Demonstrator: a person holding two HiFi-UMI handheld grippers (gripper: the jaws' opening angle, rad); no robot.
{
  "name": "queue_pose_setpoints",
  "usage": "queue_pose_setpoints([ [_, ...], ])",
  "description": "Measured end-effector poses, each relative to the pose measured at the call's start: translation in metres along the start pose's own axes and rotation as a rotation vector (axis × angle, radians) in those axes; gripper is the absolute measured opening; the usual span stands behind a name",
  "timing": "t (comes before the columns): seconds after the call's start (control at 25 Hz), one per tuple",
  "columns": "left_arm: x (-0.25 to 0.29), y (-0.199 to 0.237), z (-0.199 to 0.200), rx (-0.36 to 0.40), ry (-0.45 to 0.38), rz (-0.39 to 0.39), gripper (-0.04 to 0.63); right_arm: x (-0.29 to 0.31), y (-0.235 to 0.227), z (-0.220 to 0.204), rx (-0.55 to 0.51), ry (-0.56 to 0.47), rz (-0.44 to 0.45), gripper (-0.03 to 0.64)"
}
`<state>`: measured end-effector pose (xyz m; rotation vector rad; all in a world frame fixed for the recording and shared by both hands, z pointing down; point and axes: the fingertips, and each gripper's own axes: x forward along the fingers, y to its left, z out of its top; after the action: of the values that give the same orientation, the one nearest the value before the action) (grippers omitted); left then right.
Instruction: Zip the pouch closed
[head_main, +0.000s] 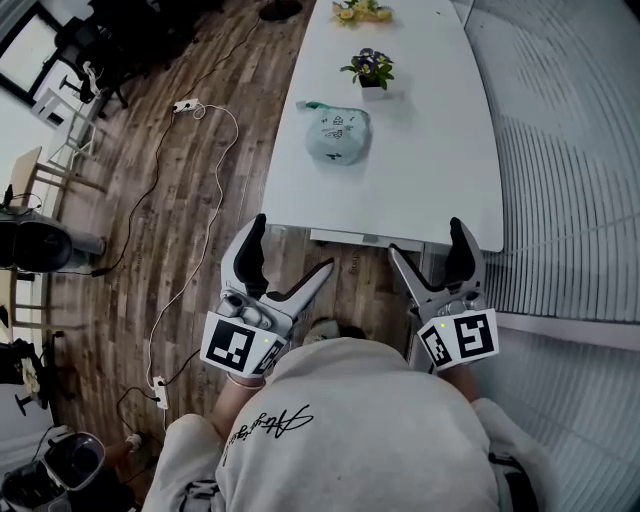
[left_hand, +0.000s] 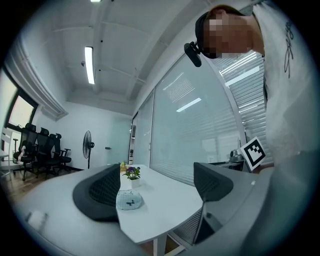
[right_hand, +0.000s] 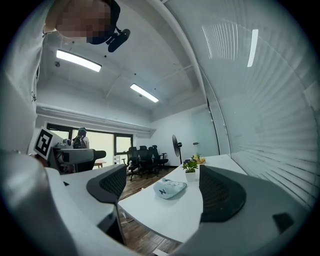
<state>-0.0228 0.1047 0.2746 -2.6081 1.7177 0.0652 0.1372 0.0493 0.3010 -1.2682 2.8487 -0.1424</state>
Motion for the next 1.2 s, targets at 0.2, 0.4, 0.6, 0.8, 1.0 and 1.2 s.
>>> queue_pose_setpoints([
  [0.2, -0.006, 0.007, -0.001, -0.010, -0.001, -0.017, 0.443, 0.001, 0.015, 0.001, -0.002, 0.000, 0.001, 0.439],
  [0.4, -0.010, 0.011, 0.004, -0.010, -0.028, -0.016, 0.443, 0.003, 0.022, 0.002, -0.007, 0.002, 0.006, 0.439],
  [0.6, -0.017, 0.010, 0.005, -0.008, -0.026, -0.019, 0.443, 0.001, 0.030, 0.007, -0.022, -0.007, 0.018, 0.438],
  [0.8, -0.016, 0.005, 0.011, 0.005, -0.056, -0.007, 0.442, -0.004, 0.028, 0.008, -0.021, -0.017, 0.019, 0.437],
  [1.0, -0.011, -0.003, 0.013, 0.012, -0.065, 0.005, 0.442, -0.011, 0.020, 0.010, -0.029, -0.027, 0.028, 0.437],
  [1.2, -0.002, -0.017, 0.015, 0.002, -0.080, 0.023, 0.442, -0.019, 0.007, 0.012, -0.038, -0.036, 0.029, 0.437],
])
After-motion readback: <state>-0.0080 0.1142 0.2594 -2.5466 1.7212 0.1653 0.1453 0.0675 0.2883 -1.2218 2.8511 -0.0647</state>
